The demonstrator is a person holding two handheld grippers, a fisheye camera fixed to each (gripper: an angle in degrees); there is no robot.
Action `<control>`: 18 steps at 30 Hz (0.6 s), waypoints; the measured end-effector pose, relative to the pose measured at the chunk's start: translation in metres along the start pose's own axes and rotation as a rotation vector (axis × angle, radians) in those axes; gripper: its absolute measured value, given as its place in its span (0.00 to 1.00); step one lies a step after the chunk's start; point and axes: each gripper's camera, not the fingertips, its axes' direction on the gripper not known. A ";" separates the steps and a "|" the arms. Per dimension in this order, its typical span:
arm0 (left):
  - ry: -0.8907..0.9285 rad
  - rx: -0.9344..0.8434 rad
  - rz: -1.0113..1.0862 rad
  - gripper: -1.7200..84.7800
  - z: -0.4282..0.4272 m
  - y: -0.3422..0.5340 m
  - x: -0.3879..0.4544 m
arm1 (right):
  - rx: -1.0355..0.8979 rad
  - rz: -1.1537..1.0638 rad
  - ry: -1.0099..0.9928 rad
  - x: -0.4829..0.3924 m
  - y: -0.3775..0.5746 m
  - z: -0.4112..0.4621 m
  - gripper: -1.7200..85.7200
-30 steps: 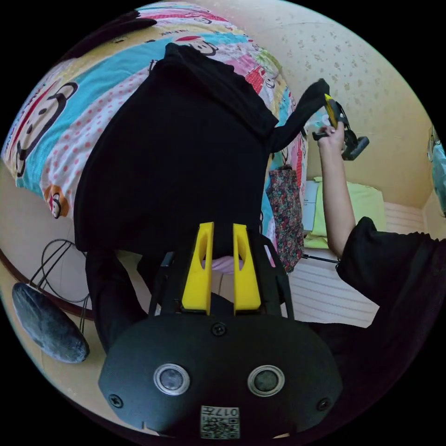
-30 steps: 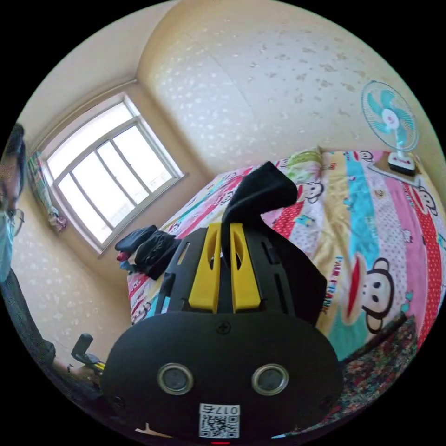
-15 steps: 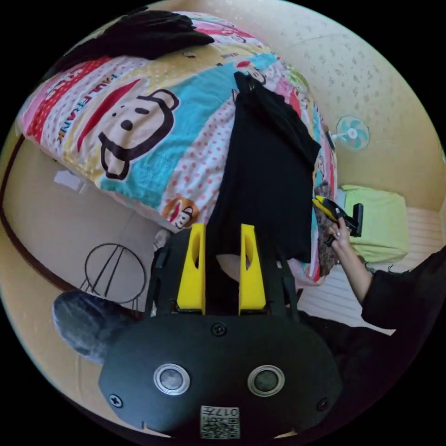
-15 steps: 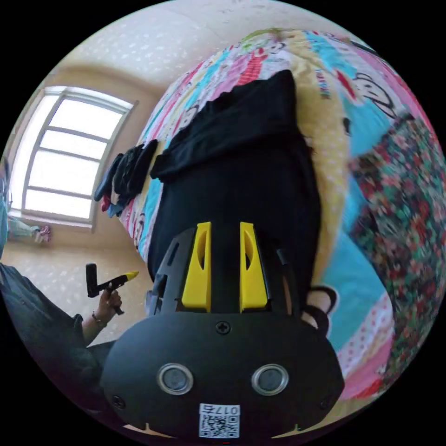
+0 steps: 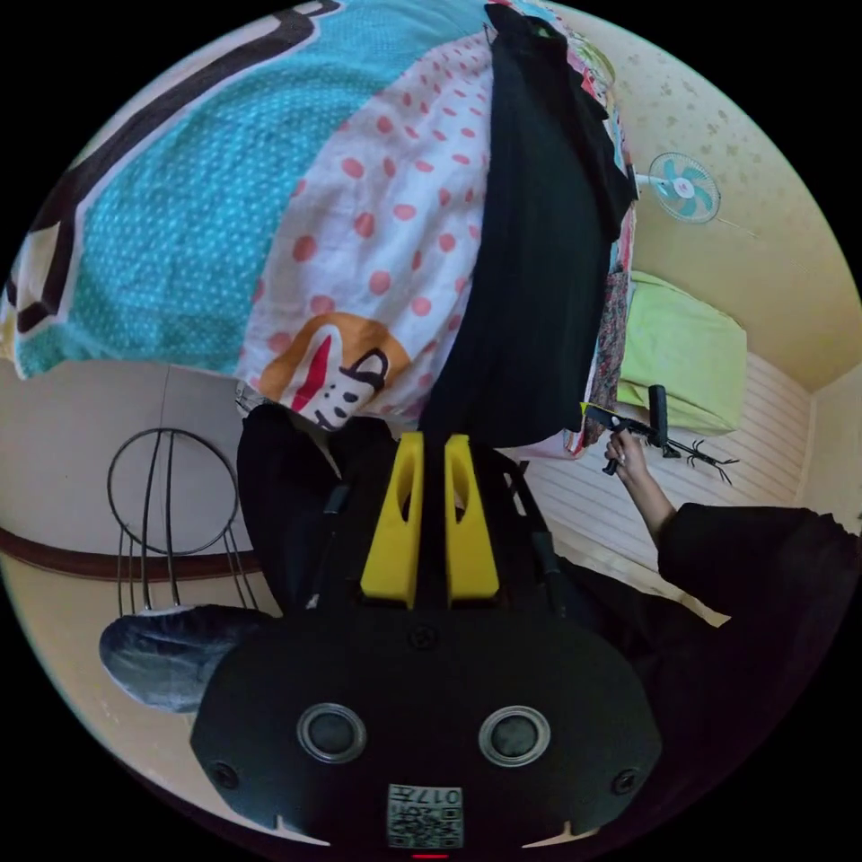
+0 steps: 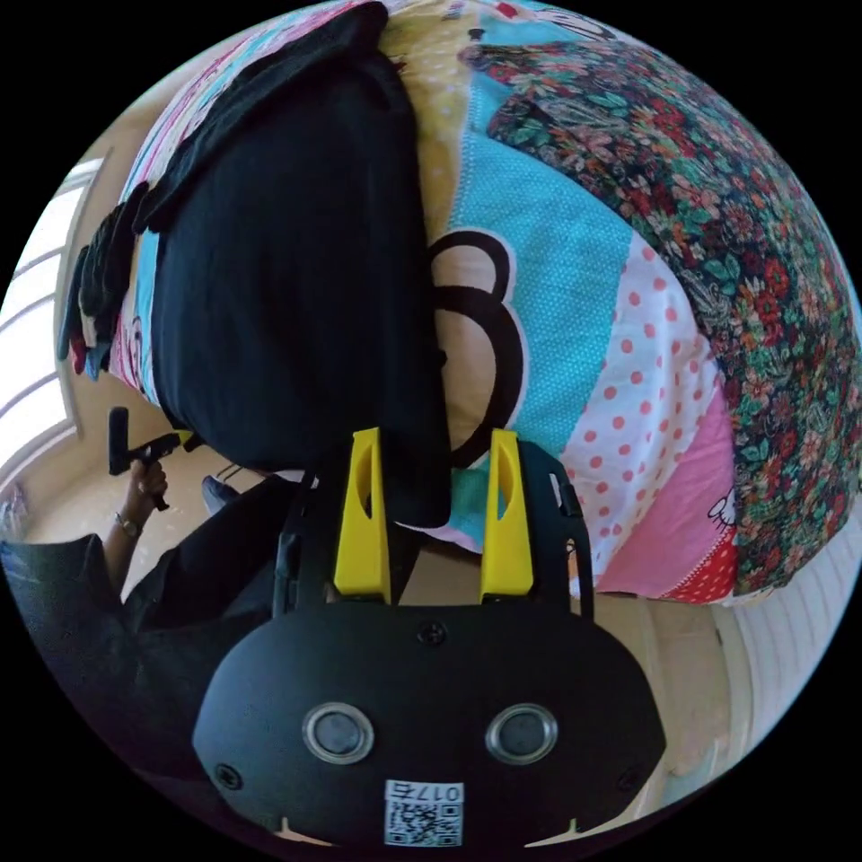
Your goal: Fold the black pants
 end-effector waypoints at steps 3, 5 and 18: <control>0.030 -0.049 0.071 0.04 -0.024 0.026 0.015 | 0.018 -0.024 -0.139 -0.001 0.030 -0.013 0.07; 0.089 0.008 0.048 0.03 -0.066 0.069 0.030 | 0.051 0.050 -0.220 0.008 0.064 -0.027 0.06; 0.465 0.381 0.267 0.04 -0.211 -0.017 0.084 | 0.769 -0.125 -1.361 0.066 0.045 -0.083 0.05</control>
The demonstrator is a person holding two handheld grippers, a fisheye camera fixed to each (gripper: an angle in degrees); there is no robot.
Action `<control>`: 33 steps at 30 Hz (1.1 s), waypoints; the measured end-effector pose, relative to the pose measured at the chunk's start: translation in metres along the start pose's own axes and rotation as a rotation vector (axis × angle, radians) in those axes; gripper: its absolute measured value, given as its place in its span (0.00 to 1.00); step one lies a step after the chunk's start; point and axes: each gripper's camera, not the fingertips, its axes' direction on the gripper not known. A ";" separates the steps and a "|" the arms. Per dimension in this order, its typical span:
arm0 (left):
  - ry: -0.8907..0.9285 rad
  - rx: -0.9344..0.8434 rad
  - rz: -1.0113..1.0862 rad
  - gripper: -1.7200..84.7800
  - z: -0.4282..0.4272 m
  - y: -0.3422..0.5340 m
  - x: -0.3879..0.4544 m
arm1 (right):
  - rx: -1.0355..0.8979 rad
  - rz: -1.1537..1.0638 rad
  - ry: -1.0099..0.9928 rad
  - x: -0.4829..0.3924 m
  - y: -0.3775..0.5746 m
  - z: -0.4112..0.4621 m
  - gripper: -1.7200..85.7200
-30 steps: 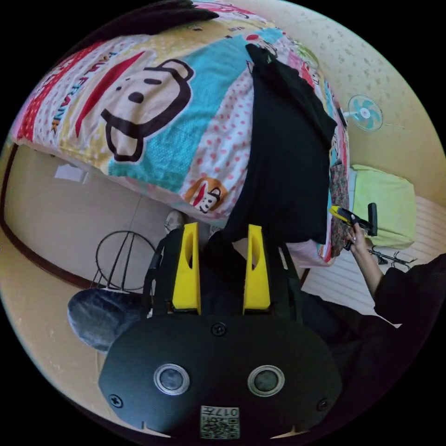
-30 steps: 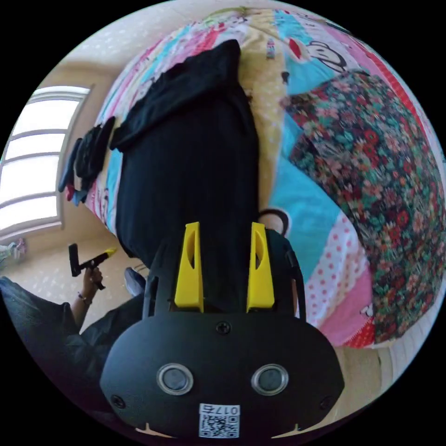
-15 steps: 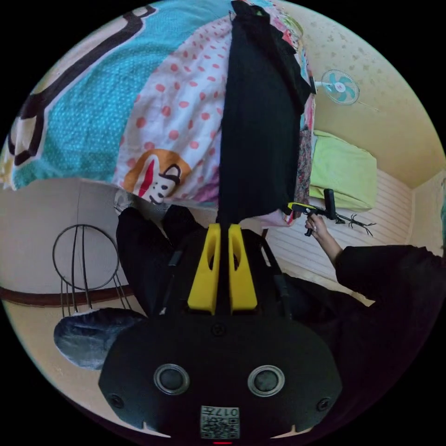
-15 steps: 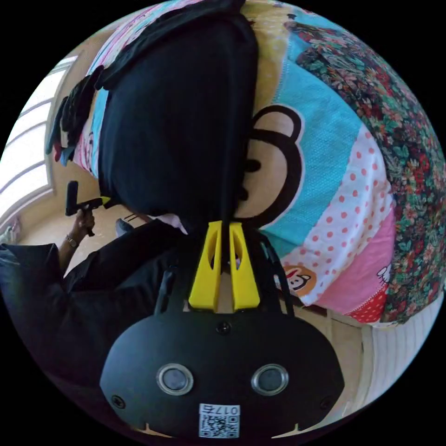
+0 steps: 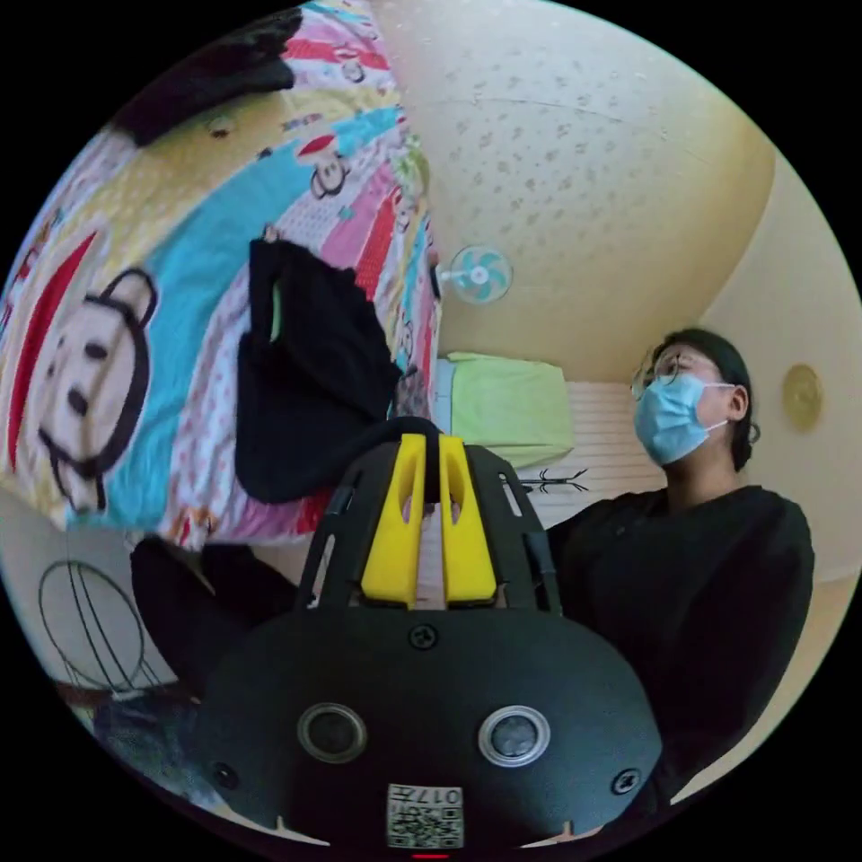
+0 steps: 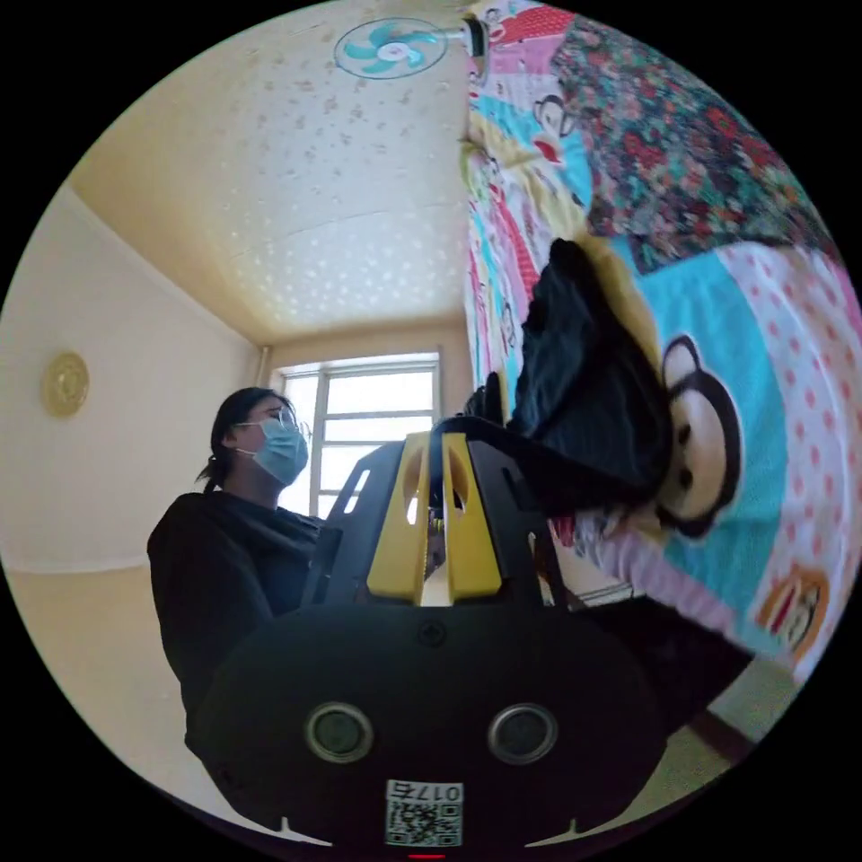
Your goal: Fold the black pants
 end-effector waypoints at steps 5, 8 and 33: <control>-0.167 0.183 0.058 0.09 0.039 -0.155 -0.036 | 0.086 -0.057 0.120 0.032 -0.135 0.059 0.06; -0.276 0.254 -0.048 0.15 0.039 -0.162 -0.052 | 0.061 -0.065 0.481 0.005 -0.160 0.095 0.07; -0.331 0.321 -0.405 0.10 0.125 0.014 -0.128 | -0.222 -0.508 1.275 -0.038 -0.026 0.238 0.09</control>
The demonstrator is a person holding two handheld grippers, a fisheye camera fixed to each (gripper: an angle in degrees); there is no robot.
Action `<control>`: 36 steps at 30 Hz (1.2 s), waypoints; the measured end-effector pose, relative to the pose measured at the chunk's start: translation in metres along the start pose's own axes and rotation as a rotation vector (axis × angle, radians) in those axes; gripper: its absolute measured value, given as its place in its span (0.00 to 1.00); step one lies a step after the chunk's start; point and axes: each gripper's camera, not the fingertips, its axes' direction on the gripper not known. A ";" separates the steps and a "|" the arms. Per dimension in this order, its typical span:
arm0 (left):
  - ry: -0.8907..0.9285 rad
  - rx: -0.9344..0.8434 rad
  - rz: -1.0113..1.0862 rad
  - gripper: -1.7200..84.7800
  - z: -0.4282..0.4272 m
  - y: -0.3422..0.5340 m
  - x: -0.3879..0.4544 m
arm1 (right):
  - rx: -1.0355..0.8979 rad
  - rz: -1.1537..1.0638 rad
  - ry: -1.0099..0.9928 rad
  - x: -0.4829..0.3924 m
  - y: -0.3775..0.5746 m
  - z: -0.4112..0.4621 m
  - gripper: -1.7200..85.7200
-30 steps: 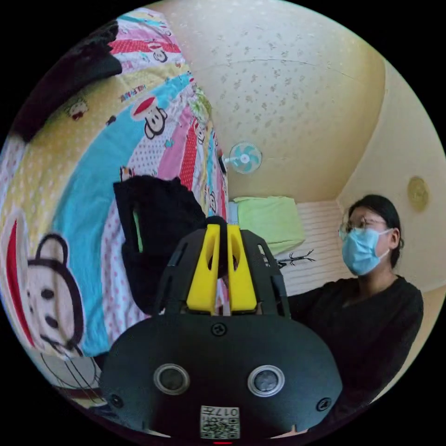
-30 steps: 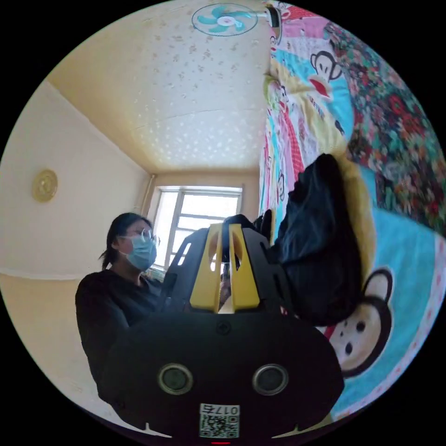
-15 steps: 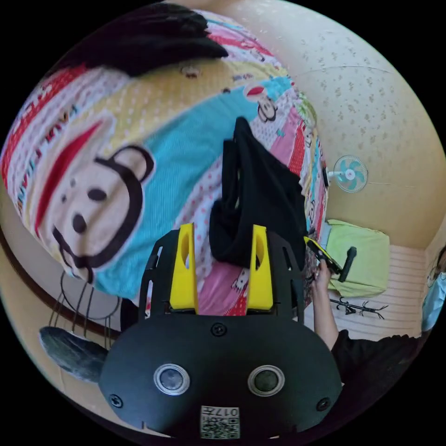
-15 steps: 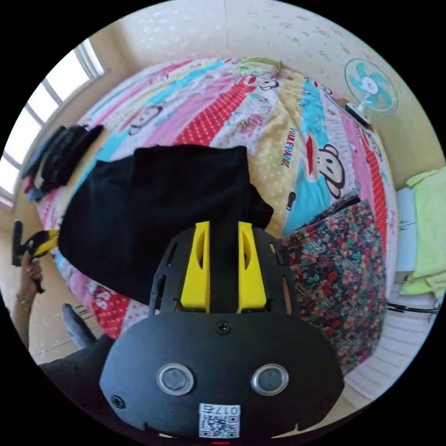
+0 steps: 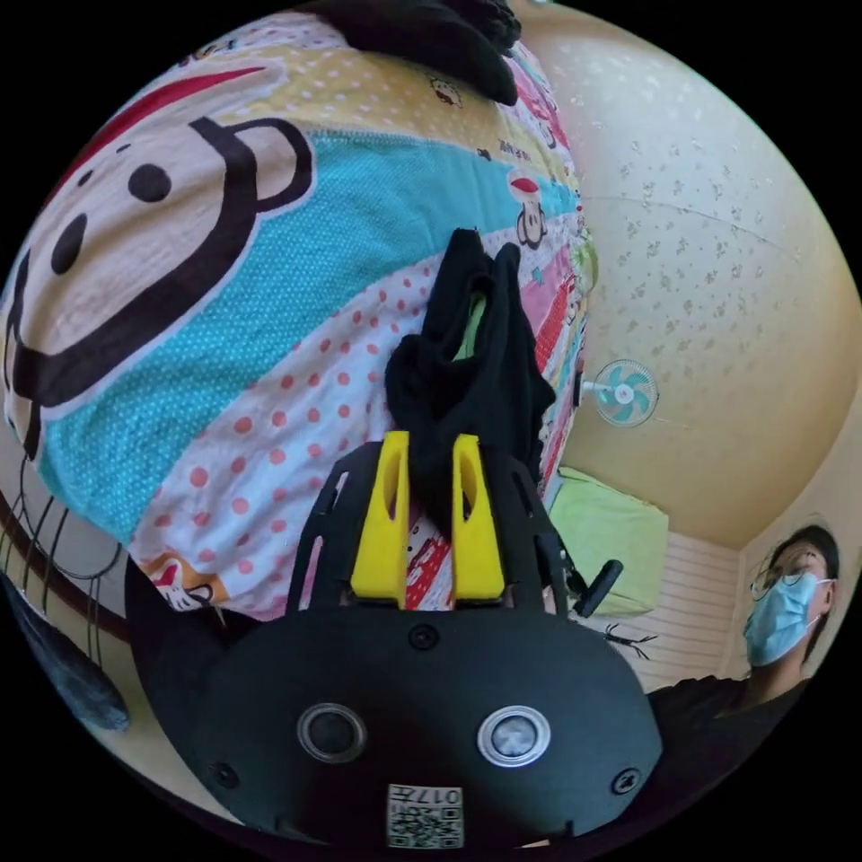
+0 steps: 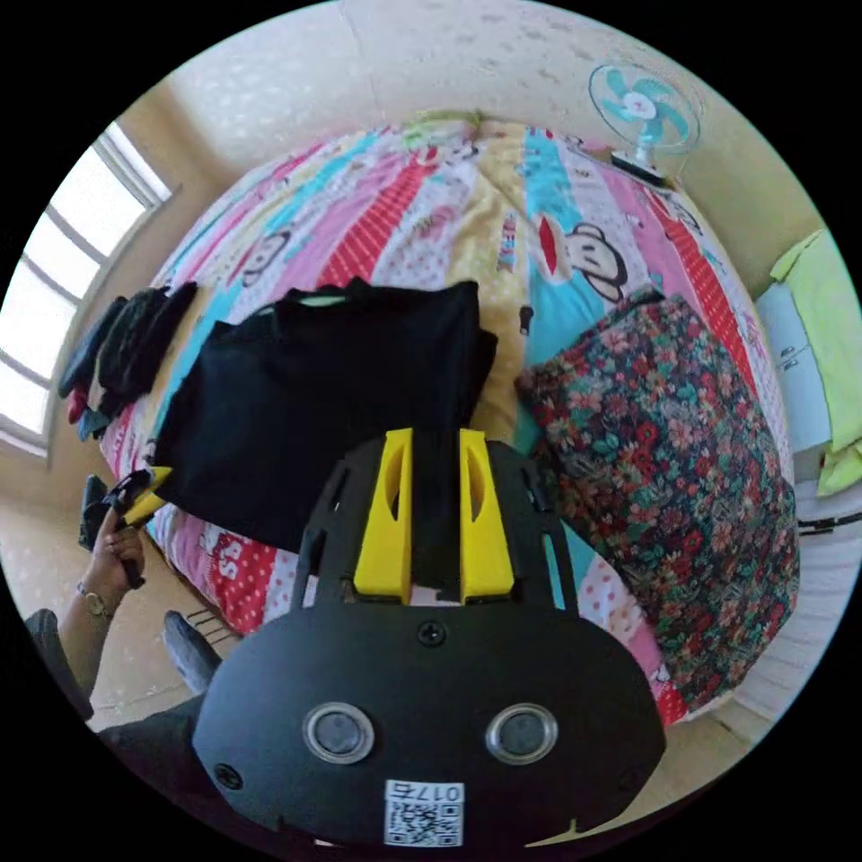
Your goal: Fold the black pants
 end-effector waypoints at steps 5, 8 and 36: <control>0.065 -0.055 0.450 0.08 0.023 0.034 0.150 | -0.417 -0.048 -0.050 0.007 -0.002 0.081 0.04; 0.061 -0.255 0.740 0.08 0.091 0.089 0.247 | -0.170 0.144 -0.151 0.056 0.014 0.011 0.03; -0.093 -0.634 0.410 0.09 0.231 0.205 0.287 | 0.335 1.214 -1.617 0.257 0.175 -0.015 0.26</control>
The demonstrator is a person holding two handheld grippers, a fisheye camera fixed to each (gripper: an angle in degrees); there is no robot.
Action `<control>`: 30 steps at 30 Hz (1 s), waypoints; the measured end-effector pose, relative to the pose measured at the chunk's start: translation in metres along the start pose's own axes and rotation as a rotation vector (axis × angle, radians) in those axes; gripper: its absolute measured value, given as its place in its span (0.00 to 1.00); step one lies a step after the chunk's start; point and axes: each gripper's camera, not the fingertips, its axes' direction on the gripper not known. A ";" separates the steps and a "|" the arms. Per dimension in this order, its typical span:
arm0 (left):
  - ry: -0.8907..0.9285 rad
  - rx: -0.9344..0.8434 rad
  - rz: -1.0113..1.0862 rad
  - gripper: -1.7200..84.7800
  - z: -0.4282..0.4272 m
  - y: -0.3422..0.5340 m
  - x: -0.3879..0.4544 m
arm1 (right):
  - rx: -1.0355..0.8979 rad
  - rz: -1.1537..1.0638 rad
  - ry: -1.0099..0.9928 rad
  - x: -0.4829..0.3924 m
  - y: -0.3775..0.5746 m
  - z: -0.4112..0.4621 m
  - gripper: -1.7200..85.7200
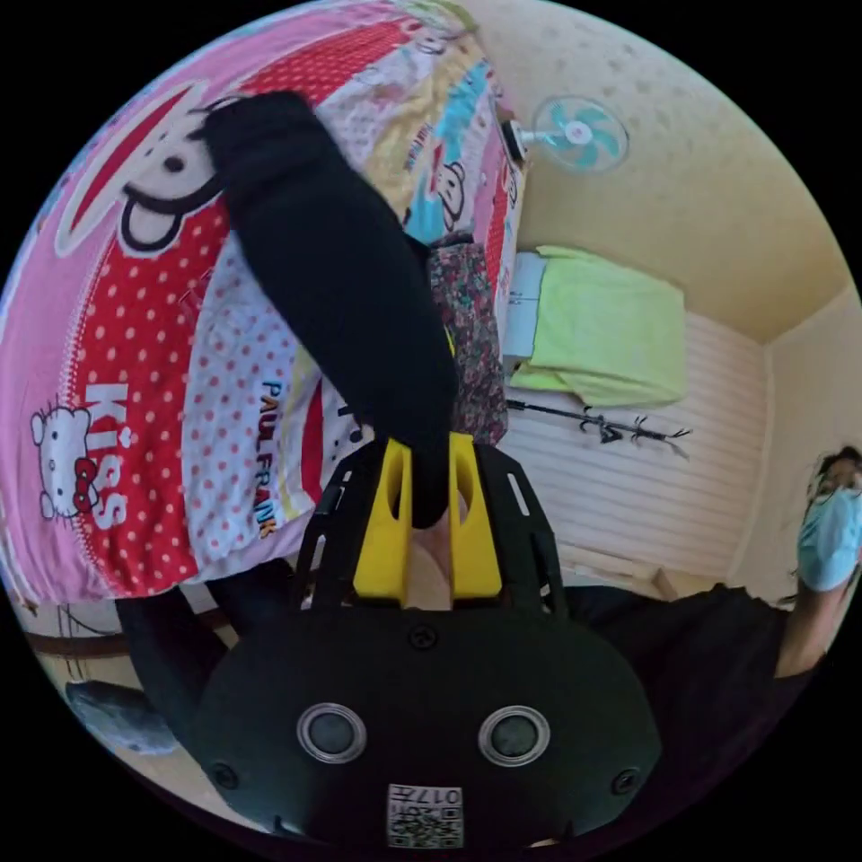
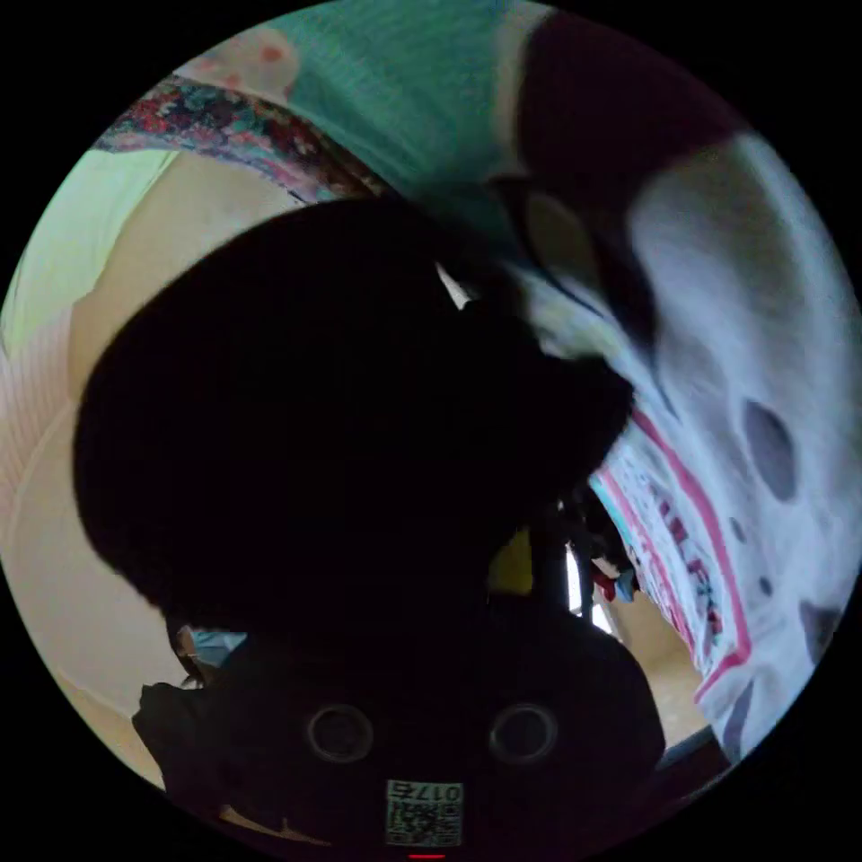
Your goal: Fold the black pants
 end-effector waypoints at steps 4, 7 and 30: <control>0.091 -0.054 0.073 0.10 0.004 -0.004 0.085 | -0.154 -0.154 0.126 -0.075 0.004 0.009 0.24; -0.053 -0.215 0.279 0.10 0.026 0.007 0.165 | -0.268 -0.339 0.243 -0.145 0.015 0.002 0.22; -0.420 -0.030 -0.796 0.02 -0.333 0.250 -0.134 | 1.012 -0.061 0.793 0.005 0.168 -0.095 0.08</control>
